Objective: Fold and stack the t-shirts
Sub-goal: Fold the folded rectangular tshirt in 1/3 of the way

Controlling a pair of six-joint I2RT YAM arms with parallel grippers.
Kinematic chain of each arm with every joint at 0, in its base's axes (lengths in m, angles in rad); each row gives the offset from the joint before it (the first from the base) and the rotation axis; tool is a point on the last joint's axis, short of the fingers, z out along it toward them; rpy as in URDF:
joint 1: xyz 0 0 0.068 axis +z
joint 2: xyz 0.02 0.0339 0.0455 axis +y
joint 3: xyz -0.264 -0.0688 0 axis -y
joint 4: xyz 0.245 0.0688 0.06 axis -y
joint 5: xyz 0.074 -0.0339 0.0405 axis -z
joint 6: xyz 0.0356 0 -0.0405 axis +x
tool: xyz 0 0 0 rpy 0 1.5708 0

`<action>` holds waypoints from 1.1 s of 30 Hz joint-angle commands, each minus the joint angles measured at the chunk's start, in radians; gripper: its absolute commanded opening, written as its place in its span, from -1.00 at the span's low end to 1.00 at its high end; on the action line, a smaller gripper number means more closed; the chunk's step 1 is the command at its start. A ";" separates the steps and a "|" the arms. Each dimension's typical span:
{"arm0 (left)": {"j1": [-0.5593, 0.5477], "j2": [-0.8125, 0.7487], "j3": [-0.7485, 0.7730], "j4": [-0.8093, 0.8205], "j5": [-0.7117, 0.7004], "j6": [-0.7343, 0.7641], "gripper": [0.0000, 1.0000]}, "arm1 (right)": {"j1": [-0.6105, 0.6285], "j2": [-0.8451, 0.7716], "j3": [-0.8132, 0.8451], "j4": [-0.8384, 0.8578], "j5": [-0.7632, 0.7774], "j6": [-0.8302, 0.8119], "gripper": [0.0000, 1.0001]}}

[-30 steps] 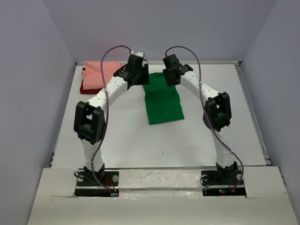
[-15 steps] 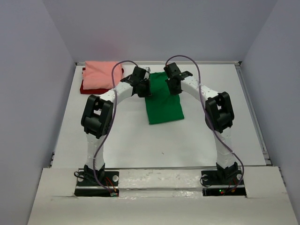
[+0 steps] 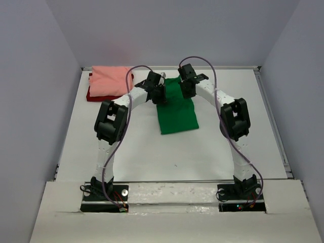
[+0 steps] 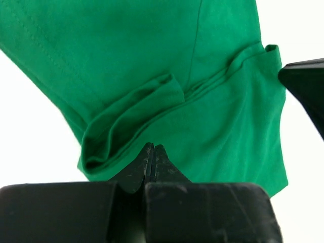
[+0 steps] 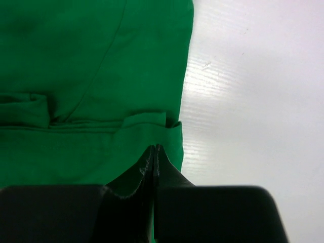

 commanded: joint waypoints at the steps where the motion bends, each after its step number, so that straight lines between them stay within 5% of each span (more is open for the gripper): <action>1: -0.004 0.030 0.066 0.003 0.016 -0.001 -1.00 | -0.021 0.032 0.061 0.037 -0.019 -0.017 -1.00; 17: -0.003 0.076 0.149 -0.144 -0.123 -0.021 -1.00 | -0.021 0.045 -0.057 0.048 -0.052 0.060 -1.00; 33: -0.029 -0.154 -0.240 -0.077 -0.145 -0.090 -1.00 | -0.021 -0.190 -0.448 0.047 -0.032 0.207 -1.00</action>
